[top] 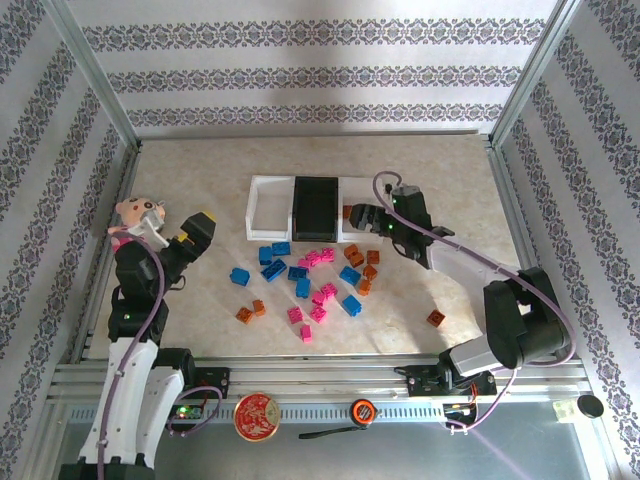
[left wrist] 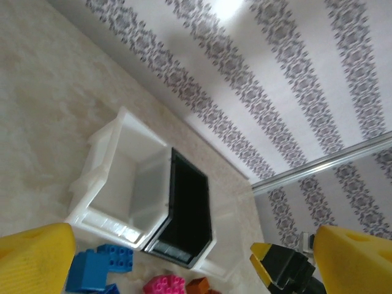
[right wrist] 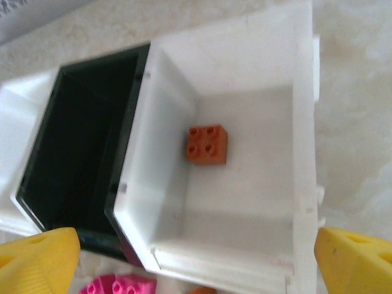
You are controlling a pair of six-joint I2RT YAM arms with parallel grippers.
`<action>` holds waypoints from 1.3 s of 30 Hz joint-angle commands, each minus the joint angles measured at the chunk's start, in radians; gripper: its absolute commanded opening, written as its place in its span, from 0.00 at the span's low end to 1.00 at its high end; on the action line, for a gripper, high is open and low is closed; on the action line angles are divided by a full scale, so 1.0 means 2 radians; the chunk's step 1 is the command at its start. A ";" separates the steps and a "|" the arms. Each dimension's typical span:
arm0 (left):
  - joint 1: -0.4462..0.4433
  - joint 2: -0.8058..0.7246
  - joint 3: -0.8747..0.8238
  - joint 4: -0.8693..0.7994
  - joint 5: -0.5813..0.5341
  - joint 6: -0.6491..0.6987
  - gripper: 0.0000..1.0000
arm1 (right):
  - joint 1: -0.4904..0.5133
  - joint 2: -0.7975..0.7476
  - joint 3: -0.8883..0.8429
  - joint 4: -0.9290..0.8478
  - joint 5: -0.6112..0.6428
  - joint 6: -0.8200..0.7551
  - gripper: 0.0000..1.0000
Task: Sort the legos into containers by color
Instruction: Pick up the lego from the middle-left of the table.
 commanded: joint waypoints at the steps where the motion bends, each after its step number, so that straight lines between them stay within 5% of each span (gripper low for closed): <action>1: -0.032 0.043 0.012 -0.070 -0.013 0.054 0.98 | 0.022 -0.033 -0.014 0.029 -0.014 -0.006 0.98; 6: -0.211 0.138 0.042 -0.173 -0.238 0.119 0.95 | 0.028 -0.045 -0.026 0.019 -0.007 -0.001 0.98; 10: -0.254 0.190 0.039 -0.199 -0.312 0.127 0.92 | 0.029 -0.061 -0.040 0.017 -0.002 -0.001 0.98; 22: -0.255 0.335 0.052 -0.117 -0.297 0.175 0.73 | 0.039 -0.100 -0.059 0.006 0.013 -0.015 0.98; 39: -0.255 0.386 0.045 -0.070 -0.282 0.183 0.43 | 0.043 -0.114 -0.059 0.002 0.019 -0.013 0.98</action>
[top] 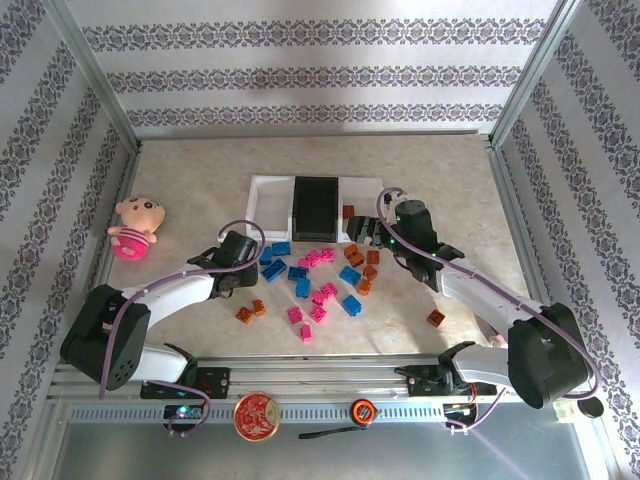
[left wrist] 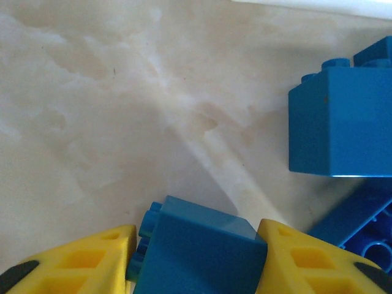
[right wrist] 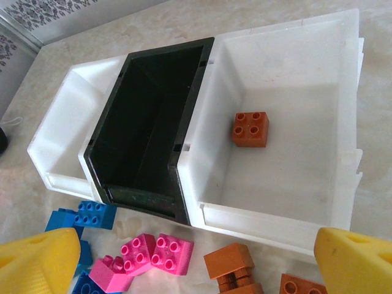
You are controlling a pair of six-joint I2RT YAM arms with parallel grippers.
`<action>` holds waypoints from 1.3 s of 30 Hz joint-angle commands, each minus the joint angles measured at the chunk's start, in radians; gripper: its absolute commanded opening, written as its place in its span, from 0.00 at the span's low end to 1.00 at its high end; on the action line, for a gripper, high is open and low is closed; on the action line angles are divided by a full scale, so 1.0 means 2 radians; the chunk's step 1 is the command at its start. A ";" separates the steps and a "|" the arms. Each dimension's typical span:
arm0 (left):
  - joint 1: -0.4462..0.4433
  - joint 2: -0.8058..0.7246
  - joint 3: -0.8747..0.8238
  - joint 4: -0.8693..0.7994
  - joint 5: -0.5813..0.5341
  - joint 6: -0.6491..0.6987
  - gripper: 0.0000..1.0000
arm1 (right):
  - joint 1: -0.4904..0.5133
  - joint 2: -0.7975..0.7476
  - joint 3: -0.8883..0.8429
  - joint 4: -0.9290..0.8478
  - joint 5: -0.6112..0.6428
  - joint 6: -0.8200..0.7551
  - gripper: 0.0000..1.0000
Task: Sort the legos into containers by color
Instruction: Pick up the lego from the middle-left of the table, then place the lego in the container.
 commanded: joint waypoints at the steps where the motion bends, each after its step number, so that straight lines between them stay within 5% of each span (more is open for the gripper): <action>1: -0.005 -0.004 0.001 0.009 0.007 0.006 0.41 | 0.009 -0.011 -0.007 -0.003 0.011 -0.003 0.98; 12: -0.023 -0.072 0.087 -0.041 0.035 0.001 0.28 | 0.016 -0.011 -0.008 -0.004 0.013 -0.001 0.98; 27: 0.021 0.195 0.334 -0.022 0.057 0.014 0.26 | 0.044 -0.041 -0.038 -0.058 0.004 -0.011 0.95; 34: 0.028 0.222 0.367 -0.021 0.076 0.005 0.56 | 0.057 -0.048 -0.047 -0.130 0.017 0.002 0.94; 39: 0.025 0.166 0.333 0.008 0.112 -0.010 0.69 | 0.058 -0.073 -0.053 -0.185 0.049 0.023 0.93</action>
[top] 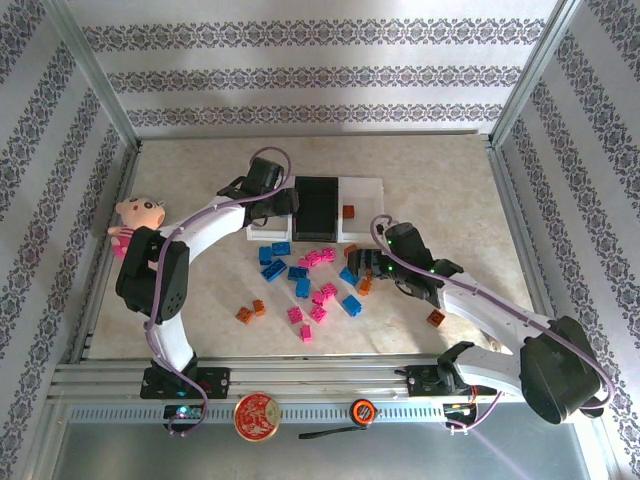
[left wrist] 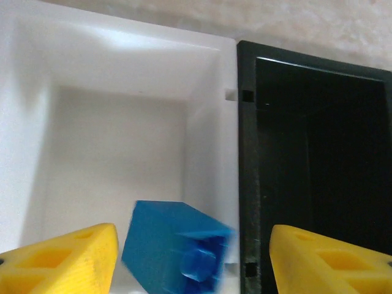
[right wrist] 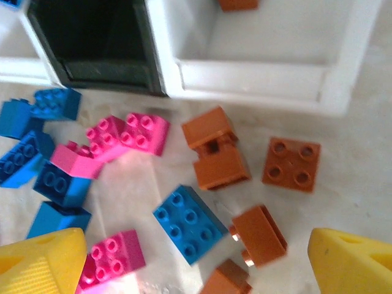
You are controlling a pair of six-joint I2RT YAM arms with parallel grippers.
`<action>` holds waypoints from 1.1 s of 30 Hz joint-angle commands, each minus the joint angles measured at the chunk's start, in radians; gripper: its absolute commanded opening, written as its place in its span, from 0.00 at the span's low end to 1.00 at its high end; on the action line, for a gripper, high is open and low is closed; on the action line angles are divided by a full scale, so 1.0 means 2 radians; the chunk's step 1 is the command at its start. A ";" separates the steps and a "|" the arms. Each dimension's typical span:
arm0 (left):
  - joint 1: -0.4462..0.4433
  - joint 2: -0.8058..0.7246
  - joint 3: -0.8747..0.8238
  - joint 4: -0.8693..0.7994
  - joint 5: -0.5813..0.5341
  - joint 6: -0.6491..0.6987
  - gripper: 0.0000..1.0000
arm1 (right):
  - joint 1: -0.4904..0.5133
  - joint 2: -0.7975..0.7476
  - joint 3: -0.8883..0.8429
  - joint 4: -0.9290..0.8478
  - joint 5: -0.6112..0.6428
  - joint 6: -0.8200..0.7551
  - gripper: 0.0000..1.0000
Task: Sort the legos into containers by color
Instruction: Place the lego in the container, then pick up the lego from the bottom-right of the table.
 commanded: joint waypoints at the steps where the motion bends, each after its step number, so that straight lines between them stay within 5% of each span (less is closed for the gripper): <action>1: 0.002 -0.067 -0.030 0.029 0.032 -0.015 0.72 | 0.006 -0.031 -0.008 -0.061 0.041 0.025 0.93; 9: -0.017 -0.204 -0.191 0.108 0.052 -0.051 0.99 | -0.010 -0.090 -0.013 -0.181 0.115 0.114 0.94; 19: -0.016 -0.299 -0.298 0.149 0.033 -0.042 0.99 | -0.105 -0.111 -0.006 -0.324 0.127 0.170 0.90; 33: -0.016 -0.336 -0.312 0.133 0.016 -0.038 0.99 | -0.120 -0.012 0.027 -0.428 0.143 0.184 0.79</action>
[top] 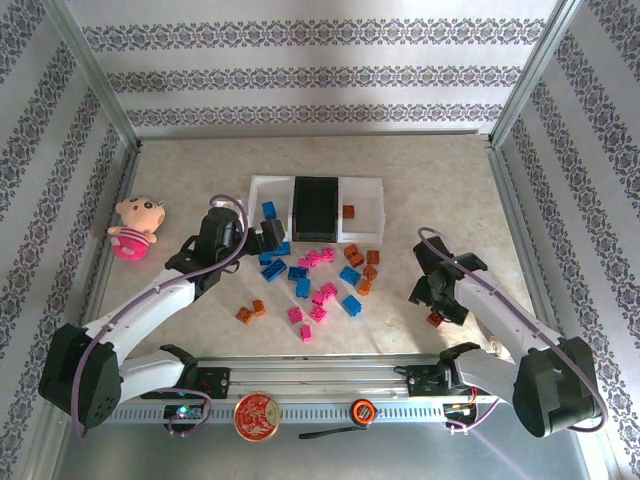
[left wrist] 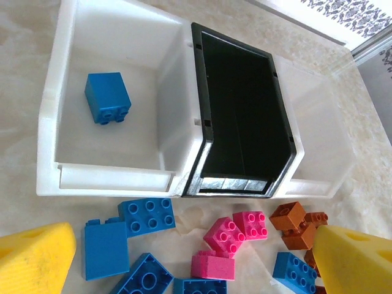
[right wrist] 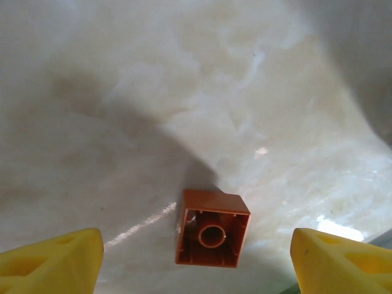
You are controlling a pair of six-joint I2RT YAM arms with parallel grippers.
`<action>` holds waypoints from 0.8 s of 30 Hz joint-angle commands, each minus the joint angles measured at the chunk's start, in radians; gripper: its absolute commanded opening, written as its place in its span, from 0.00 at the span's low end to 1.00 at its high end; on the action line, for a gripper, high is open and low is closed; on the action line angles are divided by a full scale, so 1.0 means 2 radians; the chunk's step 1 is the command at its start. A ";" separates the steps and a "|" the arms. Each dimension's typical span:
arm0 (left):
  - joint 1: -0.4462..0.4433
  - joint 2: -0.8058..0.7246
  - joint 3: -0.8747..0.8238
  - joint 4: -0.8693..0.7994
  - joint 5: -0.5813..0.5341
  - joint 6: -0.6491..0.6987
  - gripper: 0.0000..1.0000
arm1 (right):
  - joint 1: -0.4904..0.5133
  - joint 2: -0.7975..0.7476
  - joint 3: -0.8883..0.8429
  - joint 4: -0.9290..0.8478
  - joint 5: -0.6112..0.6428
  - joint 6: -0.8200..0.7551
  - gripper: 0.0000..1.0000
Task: Sort the legos into containers by color
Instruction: Pick up the lego from the bottom-right of the table.
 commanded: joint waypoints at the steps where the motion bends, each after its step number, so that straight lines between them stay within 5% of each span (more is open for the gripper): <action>1: -0.003 -0.013 -0.008 0.009 -0.017 0.004 0.99 | -0.002 0.010 0.004 -0.029 0.018 0.009 0.79; 14: -0.003 -0.016 -0.010 0.014 -0.009 0.005 0.99 | -0.017 0.132 -0.002 0.095 -0.040 -0.003 0.67; 24: -0.003 -0.010 -0.010 0.014 -0.013 0.007 0.99 | -0.012 0.140 0.002 0.106 -0.056 -0.021 0.59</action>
